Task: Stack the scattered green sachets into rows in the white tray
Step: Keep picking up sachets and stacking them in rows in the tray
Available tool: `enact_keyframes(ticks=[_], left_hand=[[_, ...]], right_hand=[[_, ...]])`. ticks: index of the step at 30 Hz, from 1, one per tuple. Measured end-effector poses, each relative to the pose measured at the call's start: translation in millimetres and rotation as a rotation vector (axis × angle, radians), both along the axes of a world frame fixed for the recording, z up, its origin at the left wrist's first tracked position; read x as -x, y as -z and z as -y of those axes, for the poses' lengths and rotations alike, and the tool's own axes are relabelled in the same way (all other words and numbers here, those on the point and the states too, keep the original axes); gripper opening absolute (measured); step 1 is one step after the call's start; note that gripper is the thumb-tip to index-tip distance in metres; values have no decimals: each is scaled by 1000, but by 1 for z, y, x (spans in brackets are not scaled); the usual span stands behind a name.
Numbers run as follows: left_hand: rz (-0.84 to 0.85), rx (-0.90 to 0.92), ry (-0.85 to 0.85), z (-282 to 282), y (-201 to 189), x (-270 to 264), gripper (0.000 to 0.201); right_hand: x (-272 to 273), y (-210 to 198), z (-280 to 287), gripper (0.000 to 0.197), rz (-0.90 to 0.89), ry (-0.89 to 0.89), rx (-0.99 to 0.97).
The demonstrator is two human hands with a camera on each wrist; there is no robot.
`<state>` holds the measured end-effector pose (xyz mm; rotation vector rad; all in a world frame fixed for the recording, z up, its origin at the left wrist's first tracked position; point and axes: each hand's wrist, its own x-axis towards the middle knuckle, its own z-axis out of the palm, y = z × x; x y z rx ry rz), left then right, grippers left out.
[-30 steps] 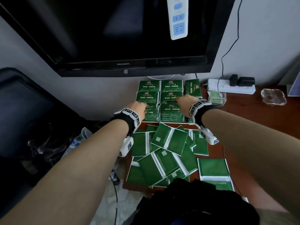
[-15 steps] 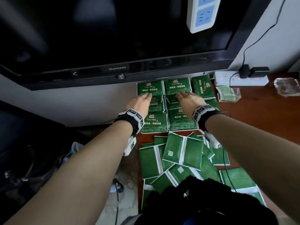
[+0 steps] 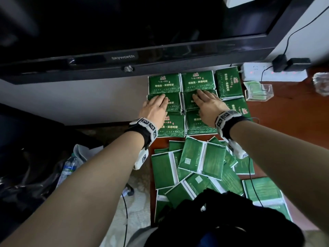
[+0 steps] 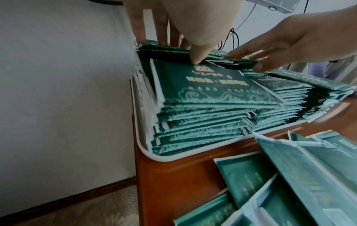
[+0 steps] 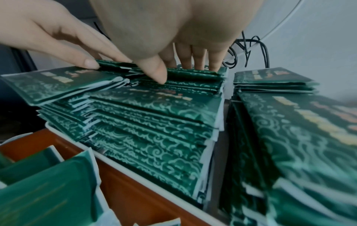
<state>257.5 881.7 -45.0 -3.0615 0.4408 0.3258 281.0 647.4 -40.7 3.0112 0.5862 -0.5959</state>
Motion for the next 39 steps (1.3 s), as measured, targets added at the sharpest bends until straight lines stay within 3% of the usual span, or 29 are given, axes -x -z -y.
enact_keyframes(ticks=[4, 10, 19, 27, 32, 39], left_hand=[[-4, -5, -3, 2, -2, -5, 55], [-2, 9, 4, 2, 2, -7, 55], [64, 106, 1, 11, -10, 5, 47], [121, 207, 167, 71, -22, 69, 39], [17, 160, 216, 112, -9, 120, 43], [-171, 46, 208, 146, 10, 185, 48]], right_hand=[[-3, 2, -1, 83, 12, -1, -1], [-5, 5, -1, 67, 34, -13, -21], [8, -11, 13, 68, 83, -7, -64], [77, -36, 65, 59, 150, 113, -159], [134, -31, 123, 45, 178, 211, -108], [209, -8, 197, 34, 37, 313, 9]])
